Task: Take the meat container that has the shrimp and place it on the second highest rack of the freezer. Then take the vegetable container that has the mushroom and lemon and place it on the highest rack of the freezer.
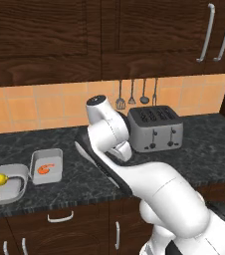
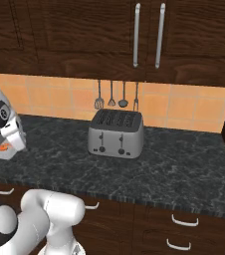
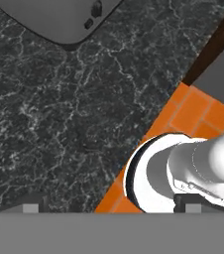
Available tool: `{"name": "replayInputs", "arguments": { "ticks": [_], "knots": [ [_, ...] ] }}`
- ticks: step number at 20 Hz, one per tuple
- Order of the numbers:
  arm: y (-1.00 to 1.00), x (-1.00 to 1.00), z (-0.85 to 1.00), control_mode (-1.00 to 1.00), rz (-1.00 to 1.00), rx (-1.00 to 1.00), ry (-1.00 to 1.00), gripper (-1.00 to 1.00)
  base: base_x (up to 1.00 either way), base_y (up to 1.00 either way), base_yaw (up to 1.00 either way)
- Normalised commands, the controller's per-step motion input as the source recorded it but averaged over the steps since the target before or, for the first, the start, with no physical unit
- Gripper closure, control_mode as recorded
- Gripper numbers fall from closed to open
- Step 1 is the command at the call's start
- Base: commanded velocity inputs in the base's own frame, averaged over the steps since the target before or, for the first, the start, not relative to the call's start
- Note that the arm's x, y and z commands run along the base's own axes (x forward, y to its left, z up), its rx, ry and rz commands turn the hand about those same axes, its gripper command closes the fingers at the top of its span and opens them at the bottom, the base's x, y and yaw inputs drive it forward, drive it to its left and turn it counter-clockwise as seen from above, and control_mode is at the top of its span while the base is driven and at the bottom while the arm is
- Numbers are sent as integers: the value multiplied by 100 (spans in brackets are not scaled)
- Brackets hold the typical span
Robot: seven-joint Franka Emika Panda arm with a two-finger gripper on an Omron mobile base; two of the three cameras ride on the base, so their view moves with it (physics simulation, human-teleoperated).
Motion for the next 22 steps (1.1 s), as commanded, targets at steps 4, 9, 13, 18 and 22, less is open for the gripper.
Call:
{"name": "replayInputs", "arguments": {
  "ticks": [4,9,13,18,22],
  "knots": [
    [41,23,-37,-100,-13,11,-7,-100,0,0,0],
    [95,0,-38,-100,-24,1,-20,-100,0,0,0],
    [92,0,-21,-100,-30,1,-20,-100,0,0,0],
    [83,15,-10,-100,-29,4,-11,-100,0,0,0],
    [43,2,-5,-100,-17,0,16,-100,0,0,0]
  ]
}}
